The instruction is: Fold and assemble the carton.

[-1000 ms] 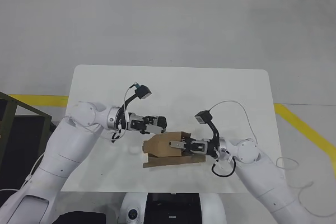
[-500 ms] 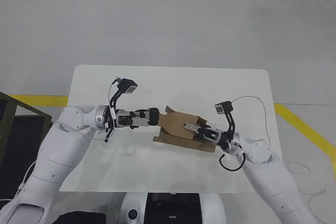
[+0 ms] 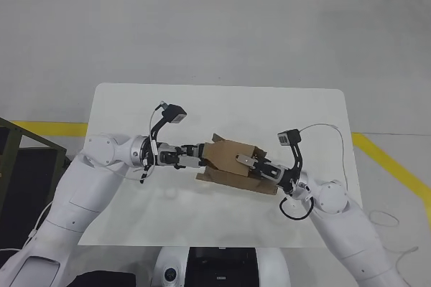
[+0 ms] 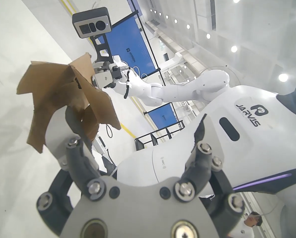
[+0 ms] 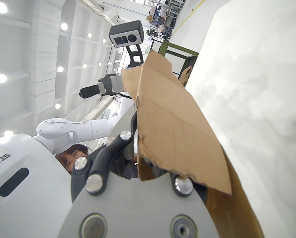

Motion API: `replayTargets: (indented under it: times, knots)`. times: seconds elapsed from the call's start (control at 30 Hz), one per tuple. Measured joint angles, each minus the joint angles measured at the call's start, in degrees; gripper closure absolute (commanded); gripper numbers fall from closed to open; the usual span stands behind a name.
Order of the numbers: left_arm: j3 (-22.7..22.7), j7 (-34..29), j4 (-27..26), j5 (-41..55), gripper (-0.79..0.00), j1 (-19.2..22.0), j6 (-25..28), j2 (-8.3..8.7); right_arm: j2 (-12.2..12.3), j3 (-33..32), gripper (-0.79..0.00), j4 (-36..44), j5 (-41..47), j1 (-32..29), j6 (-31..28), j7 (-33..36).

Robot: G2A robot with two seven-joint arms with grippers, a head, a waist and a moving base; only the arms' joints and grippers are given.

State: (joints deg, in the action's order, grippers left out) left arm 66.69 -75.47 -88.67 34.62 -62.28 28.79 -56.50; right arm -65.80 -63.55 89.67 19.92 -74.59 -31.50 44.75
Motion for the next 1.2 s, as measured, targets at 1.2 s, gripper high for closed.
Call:
replayTargets:
  times: [1.2]
  knots:
    - [-4.84,-1.66,-2.92,-1.69,-0.785,1.14,-1.76,-0.81,-0.52,-2.67,0.0,3.0,-5.53,-2.5,-2.44,-12.61]
